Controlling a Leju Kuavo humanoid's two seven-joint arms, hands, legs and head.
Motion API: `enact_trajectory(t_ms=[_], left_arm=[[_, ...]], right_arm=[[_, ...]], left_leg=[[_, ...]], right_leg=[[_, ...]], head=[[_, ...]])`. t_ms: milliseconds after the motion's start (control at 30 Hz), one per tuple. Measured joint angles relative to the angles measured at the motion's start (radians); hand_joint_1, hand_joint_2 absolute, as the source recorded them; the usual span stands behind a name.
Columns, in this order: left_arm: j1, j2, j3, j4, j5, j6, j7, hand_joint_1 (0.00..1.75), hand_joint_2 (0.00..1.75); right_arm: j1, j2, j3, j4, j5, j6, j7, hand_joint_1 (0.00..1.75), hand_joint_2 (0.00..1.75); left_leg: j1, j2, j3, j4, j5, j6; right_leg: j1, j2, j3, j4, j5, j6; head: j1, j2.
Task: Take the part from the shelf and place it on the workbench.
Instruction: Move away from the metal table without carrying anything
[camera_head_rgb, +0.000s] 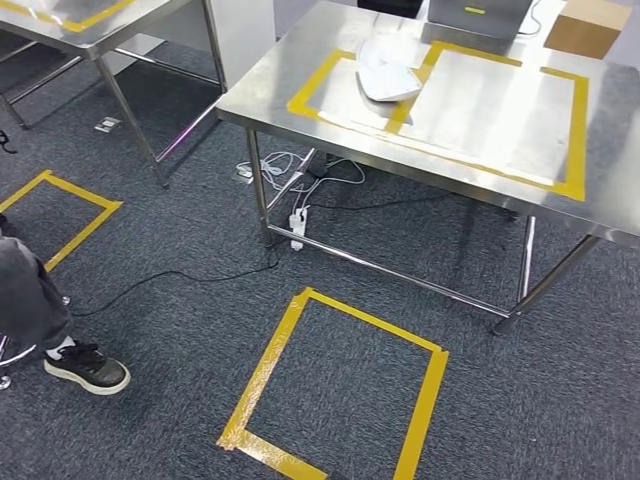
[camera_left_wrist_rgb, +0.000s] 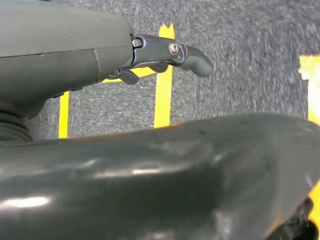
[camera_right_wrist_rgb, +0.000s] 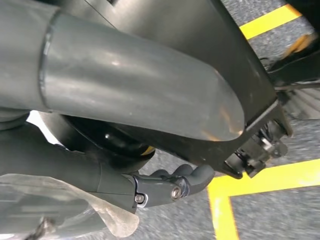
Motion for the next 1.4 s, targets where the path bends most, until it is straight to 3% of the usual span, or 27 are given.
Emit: enact_trajectory(t_ms=[67, 100, 133, 167, 200, 267, 333, 400, 467, 533, 600, 633, 667, 700, 767, 833, 900, 933, 1000, 1067, 1100, 1133, 1167, 1200, 1267, 1333, 1400], left_arm=[[-0.003, -0.001, -0.001, 0.0, -0.003, 0.007, -0.001, 0.0, 0.0], [-0.003, -0.001, -0.002, 0.0, -0.004, 0.009, -0.002, 0.0, 0.0], [-0.002, -0.001, -0.003, 0.0, -0.004, 0.01, -0.002, 0.0, 0.0], [-0.002, -0.001, -0.004, 0.0, -0.005, 0.01, -0.002, 0.0, 0.0], [-0.002, -0.001, -0.005, 0.0, -0.005, 0.01, -0.002, 0.0, 0.0], [-0.003, -0.002, -0.006, 0.0, -0.007, 0.01, -0.002, 0.0, 0.0], [-0.005, -0.004, -0.006, 0.0, -0.007, 0.01, -0.002, 0.0, 0.0], [-0.003, -0.004, -0.007, 0.001, -0.008, 0.01, -0.001, 0.0, 0.0], [0.0, -0.004, -0.007, 0.001, -0.009, 0.013, -0.001, 0.0, 0.0], [-0.002, -0.004, -0.007, 0.001, -0.01, 0.015, -0.001, 0.0, 0.0], [-0.002, -0.004, -0.007, 0.001, -0.01, 0.015, -0.001, 0.0, 0.0], [-0.001, -0.003, -0.007, 0.001, -0.01, 0.015, -0.001, 0.0, 0.0], [0.0, -0.003, -0.007, 0.001, -0.011, 0.016, -0.001, 0.0, 0.0], [0.001, -0.002, -0.007, 0.001, -0.011, 0.016, -0.001, 0.0, 0.0], [0.001, -0.002, -0.007, 0.001, -0.013, 0.017, -0.002, 0.0, 0.0], [-0.003, -0.002, -0.007, 0.001, -0.015, 0.018, -0.002, 0.0, 0.0], [-0.001, -0.002, -0.007, 0.001, -0.016, 0.019, -0.002, 0.0, 0.0], [0.001, -0.002, -0.007, 0.001, -0.016, 0.019, -0.002, 0.0, 0.0], [0.001, -0.003, -0.007, 0.001, -0.017, 0.019, -0.002, 0.0, 0.0], [-0.002, -0.005, -0.008, 0.001, -0.018, 0.016, -0.001, 0.0, 0.0], [-0.003, -0.005, -0.008, 0.001, -0.018, 0.014, -0.001, 0.0, 0.0], [-0.003, -0.006, -0.008, 0.001, -0.018, 0.012, 0.0, 0.0, 0.0], [-0.002, -0.006, -0.008, 0.001, -0.018, 0.01, 0.001, 0.0, 0.0], [-0.002, -0.006, -0.008, 0.001, -0.018, 0.008, 0.002, 0.0, 0.0], [-0.003, -0.007, -0.008, 0.001, -0.018, 0.007, 0.002, 0.0, 0.0], [-0.005, -0.007, -0.008, 0.001, -0.018, 0.007, 0.002, 0.0, 0.0], [-0.003, -0.007, -0.008, 0.002, -0.018, 0.007, 0.002, 0.0, 0.0]], right_arm=[[-0.005, 0.0, 0.0, 0.0, -0.001, 0.0, -0.004, 0.0, 0.0], [-0.008, -0.001, 0.0, 0.0, -0.001, 0.0, -0.005, 0.0, 0.0], [-0.01, -0.001, 0.0, 0.0, -0.001, 0.0, -0.006, 0.0, 0.0], [-0.011, -0.001, 0.0, 0.0, -0.001, 0.0, -0.006, 0.0, 0.0], [-0.011, -0.001, 0.0, 0.0, -0.001, 0.001, -0.006, 0.0, 0.0], [-0.007, -0.001, 0.0, 0.0, -0.002, 0.002, -0.006, 0.0, 0.0], [-0.006, 0.0, 0.001, 0.0, -0.002, 0.004, -0.008, 0.0, 0.0], [-0.007, 0.002, 0.001, 0.0, -0.002, 0.004, -0.009, 0.0, 0.0], [-0.007, 0.004, 0.001, 0.0, -0.003, 0.005, -0.007, 0.0, 0.0], [-0.004, 0.004, 0.001, 0.0, -0.002, 0.004, -0.005, 0.0, 0.0], [-0.001, 0.003, 0.001, 0.0, -0.002, 0.004, -0.003, 0.0, 0.0], [0.0, 0.002, 0.001, 0.0, -0.002, 0.003, -0.002, 0.0, 0.0], [0.0, 0.002, 0.001, 0.0, -0.002, 0.003, -0.001, 0.0, 0.0], [0.001, 0.001, 0.001, -0.001, -0.002, 0.002, 0.0, 0.0, 0.0], [0.003, 0.001, 0.001, -0.001, -0.002, 0.002, 0.002, 0.0, 0.0], [0.005, 0.001, 0.001, -0.002, -0.002, 0.001, 0.003, 0.0, 0.0], [0.006, 0.0, 0.001, -0.003, -0.002, 0.0, 0.004, 0.0, 0.0], [0.006, -0.001, 0.001, -0.003, -0.002, 0.0, 0.004, 0.0, 0.0], [0.003, -0.002, 0.002, -0.003, -0.002, 0.0, 0.001, 0.0, 0.0], [-0.002, -0.002, 0.002, -0.003, -0.003, 0.001, -0.004, 0.0, 0.0], [-0.005, -0.002, 0.002, -0.003, -0.003, 0.001, -0.005, 0.0, 0.0], [-0.008, -0.002, 0.002, -0.003, -0.003, 0.001, -0.006, 0.0, 0.0], [-0.01, -0.002, 0.003, -0.003, -0.003, 0.001, -0.006, 0.0, 0.0], [-0.011, -0.002, 0.003, -0.003, -0.003, 0.001, -0.006, 0.0, 0.0], [-0.008, -0.002, 0.003, -0.003, -0.003, 0.002, -0.006, 0.0, 0.0], [-0.005, -0.001, 0.003, -0.003, -0.004, 0.003, -0.007, 0.0, 0.0], [-0.006, 0.001, 0.004, -0.003, -0.004, 0.004, -0.007, 0.0, 0.0]], left_leg=[[-0.002, -0.02, -0.006, 0.0, 0.004, 0.006], [-0.003, -0.031, -0.007, 0.001, 0.005, 0.007], [-0.004, -0.044, -0.008, 0.001, 0.006, 0.008], [-0.005, -0.059, -0.008, 0.002, 0.007, 0.008], [-0.005, -0.074, -0.007, 0.004, 0.007, 0.007], [-0.006, -0.102, -0.013, 0.013, 0.008, 0.002], [-0.007, -0.125, -0.028, 0.021, 0.012, -0.01], [-0.005, -0.142, -0.039, 0.023, 0.019, -0.023], [-0.007, -0.109, -0.054, 0.052, -0.001, -0.035], [-0.007, -0.052, -0.099, 0.157, -0.061, -0.045], [-0.001, -0.033, -0.153, 0.284, -0.114, -0.053], [0.002, -0.03, -0.162, 0.311, -0.116, -0.055], [0.005, -0.027, -0.149, 0.293, -0.098, -0.056], [0.006, -0.019, -0.119, 0.239, -0.067, -0.055], [0.0, 0.02, -0.044, 0.098, -0.016, -0.049], [-0.009, 0.048, -0.013, 0.032, -0.01, -0.037], [-0.01, 0.036, -0.016, 0.026, -0.013, -0.025], [-0.008, 0.026, -0.015, 0.022, -0.011, -0.019], [-0.002, 0.008, -0.015, 0.015, -0.005, -0.006], [-0.002, -0.012, -0.018, 0.014, -0.002, 0.002], [-0.003, -0.025, -0.019, 0.014, -0.001, 0.004], [-0.004, -0.038, -0.018, 0.014, -0.001, 0.005], [-0.005, -0.053, -0.018, 0.015, -0.001, 0.005], [-0.005, -0.068, -0.017, 0.016, 0.0, 0.005], [-0.006, -0.098, -0.018, 0.022, 0.0, 0.0], [-0.008, -0.122, -0.028, 0.027, 0.004, -0.01], [-0.006, -0.144, -0.038, 0.028, 0.011, -0.023]], right_leg=[[0.0, 0.032, -0.063, 0.143, -0.063, 0.001], [0.001, 0.036, -0.087, 0.194, -0.076, 0.0], [0.001, 0.037, -0.095, 0.209, -0.068, -0.001], [0.0, 0.04, -0.084, 0.183, -0.041, -0.003], [-0.002, 0.048, -0.058, 0.123, 0.0, -0.004], [-0.01, 0.098, -0.003, -0.007, 0.057, -0.005], [-0.016, 0.133, 0.021, -0.062, 0.064, -0.007], [-0.016, 0.117, 0.025, -0.067, 0.064, -0.016], [-0.018, 0.088, 0.028, -0.073, 0.07, -0.027], [-0.017, 0.054, 0.03, -0.076, 0.071, -0.035], [-0.015, 0.02, 0.03, -0.076, 0.069, -0.037], [-0.015, 0.005, 0.03, -0.076, 0.068, -0.037], [-0.015, -0.008, 0.031, -0.076, 0.067, -0.037], [-0.015, -0.02, 0.034, -0.076, 0.065, -0.036], [-0.011, -0.04, 0.039, -0.075, 0.059, -0.03], [-0.005, -0.056, 0.04, -0.074, 0.055, -0.021], [-0.001, -0.071, 0.043, -0.077, 0.051, -0.011], [-0.001, -0.064, 0.042, -0.074, 0.045, -0.006], [-0.002, -0.018, 0.017, -0.019, 0.006, 0.002], [-0.003, 0.028, -0.045, 0.112, -0.058, 0.004], [-0.003, 0.035, -0.075, 0.175, -0.078, 0.004], [-0.003, 0.037, -0.093, 0.21, -0.081, 0.003], [-0.003, 0.038, -0.094, 0.207, -0.064, 0.003], [-0.004, 0.042, -0.076, 0.164, -0.029, 0.002], [-0.012, 0.083, -0.02, 0.029, 0.042, 0.001], [-0.018, 0.123, 0.014, -0.051, 0.061, 0.0], [-0.018, 0.117, 0.021, -0.061, 0.057, -0.007]], head=[[0.003, 0.0], [0.002, 0.0], [0.003, 0.0], [0.003, 0.0], [0.003, 0.0], [0.003, 0.0], [0.002, 0.0], [0.002, 0.0], [-0.002, 0.0], [-0.007, 0.0], [-0.008, 0.0], [-0.008, 0.0], [-0.009, 0.0], [-0.009, 0.0], [-0.009, 0.0], [-0.009, 0.0], [-0.006, 0.0], [-0.004, 0.0], [0.001, 0.0], [0.006, 0.0], [0.006, 0.0], [0.006, 0.0], [0.006, 0.0], [0.006, 0.0], [0.006, 0.0], [0.005, 0.0], [0.005, 0.0]])
